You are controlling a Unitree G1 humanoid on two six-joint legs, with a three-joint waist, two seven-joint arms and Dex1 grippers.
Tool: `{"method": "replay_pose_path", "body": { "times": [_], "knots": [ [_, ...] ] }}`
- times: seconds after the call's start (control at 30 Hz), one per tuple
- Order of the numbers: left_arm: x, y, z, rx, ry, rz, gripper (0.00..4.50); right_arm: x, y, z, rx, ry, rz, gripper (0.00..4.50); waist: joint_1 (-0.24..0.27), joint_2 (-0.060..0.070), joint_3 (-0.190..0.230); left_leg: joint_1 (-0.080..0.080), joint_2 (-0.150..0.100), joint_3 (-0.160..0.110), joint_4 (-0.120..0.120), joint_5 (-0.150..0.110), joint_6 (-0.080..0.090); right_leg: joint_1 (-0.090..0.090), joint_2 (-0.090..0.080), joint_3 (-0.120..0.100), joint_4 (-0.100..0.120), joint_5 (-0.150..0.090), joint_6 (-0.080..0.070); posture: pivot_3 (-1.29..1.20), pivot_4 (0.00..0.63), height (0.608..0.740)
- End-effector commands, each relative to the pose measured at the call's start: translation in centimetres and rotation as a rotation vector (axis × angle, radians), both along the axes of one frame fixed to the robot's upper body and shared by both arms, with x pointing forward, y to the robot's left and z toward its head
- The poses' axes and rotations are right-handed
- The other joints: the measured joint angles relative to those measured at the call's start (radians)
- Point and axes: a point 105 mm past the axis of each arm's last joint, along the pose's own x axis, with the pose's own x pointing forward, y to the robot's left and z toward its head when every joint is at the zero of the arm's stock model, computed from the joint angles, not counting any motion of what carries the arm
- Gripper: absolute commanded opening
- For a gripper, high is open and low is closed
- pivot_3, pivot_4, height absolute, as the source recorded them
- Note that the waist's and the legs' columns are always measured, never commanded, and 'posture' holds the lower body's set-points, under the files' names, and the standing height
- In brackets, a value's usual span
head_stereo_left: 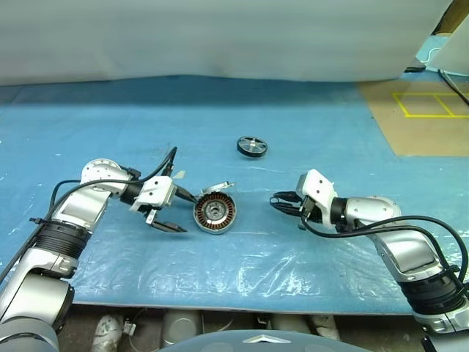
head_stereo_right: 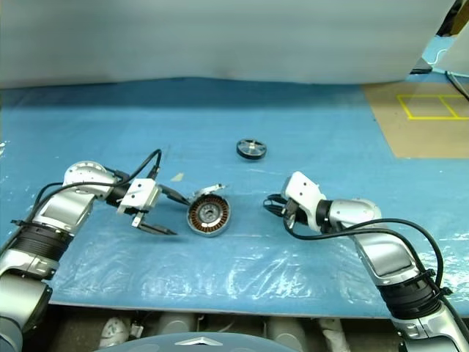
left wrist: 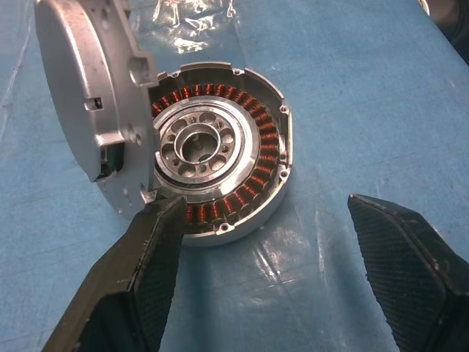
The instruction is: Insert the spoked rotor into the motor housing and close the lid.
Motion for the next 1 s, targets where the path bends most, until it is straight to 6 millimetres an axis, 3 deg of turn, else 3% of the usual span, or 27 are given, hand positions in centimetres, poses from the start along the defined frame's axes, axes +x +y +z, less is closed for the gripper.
{"method": "replay_pose_path", "body": {
  "times": [0.03, 0.17, 0.4, 0.57, 0.7, 1.0],
  "knots": [
    [0.6, 0.5, 0.5, 0.016, -0.05, 0.007, 3.71, -0.2, 0.3, 0.7, 0.011, -0.031, 0.019, 0.56, 0.002, 0.0, 0.0, 0.0, 0.0, 0.0, 0.0, 0.0, 0.0, 0.0, 0.0, 0.0, 0.0, 0.0, 0.0, 0.0, 0.15, 0.74],
    [1.1, 1.3, 0.3, 0.044, -0.07, 0.015, 3.71, -0.3, 0.3, 0.7, 0.012, -0.033, 0.019, 0.56, 0.002, 0.0, 0.0, 0.0, 0.0, 0.0, 0.0, 0.0, 0.0, 0.0, 0.0, 0.0, 0.0, 0.0, 0.0, 0.0, 0.15, 0.74],
    [1.0, -0.3, 1.0, -0.052, -0.071, 0.0, 3.71, -0.3, 0.4, 0.7, 0.011, -0.034, 0.02, 0.56, 0.002, 0.0, 0.0, 0.0, 0.0, 0.0, 0.0, 0.0, 0.0, 0.0, 0.0, 0.0, 0.0, 0.0, 0.0, 0.0, 0.15, 0.74],
    [-0.2, -0.7, 1.6, -0.092, 0.01, -0.015, 3.71, -0.4, 0.2, 0.6, 0.006, -0.032, 0.018, 0.56, 0.001, 0.0, 0.0, 0.0, 0.0, 0.0, 0.0, 0.0, 0.0, 0.0, 0.0, 0.0, 0.0, 0.0, 0.0, 0.0, 0.15, 0.74],
    [0.5, -0.9, 1.7, -0.112, -0.03, 0.01, 3.71, -0.2, 0.3, 0.6, 0.006, -0.033, 0.018, 0.56, 0.002, 0.0, 0.0, 0.0, 0.0, 0.0, 0.0, 0.0, 0.0, 0.0, 0.0, 0.0, 0.0, 0.0, 0.0, 0.0, 0.15, 0.74],
    [0.9, -0.3, 0.5, -0.065, -0.074, 0.01, 3.71, -0.2, 0.5, 0.6, 0.007, -0.034, 0.019, 0.56, 0.002, 0.0, 0.0, 0.0, 0.0, 0.0, 0.0, 0.0, 0.0, 0.0, 0.0, 0.0, 0.0, 0.0, 0.0, 0.0, 0.15, 0.74]
  ]
}}
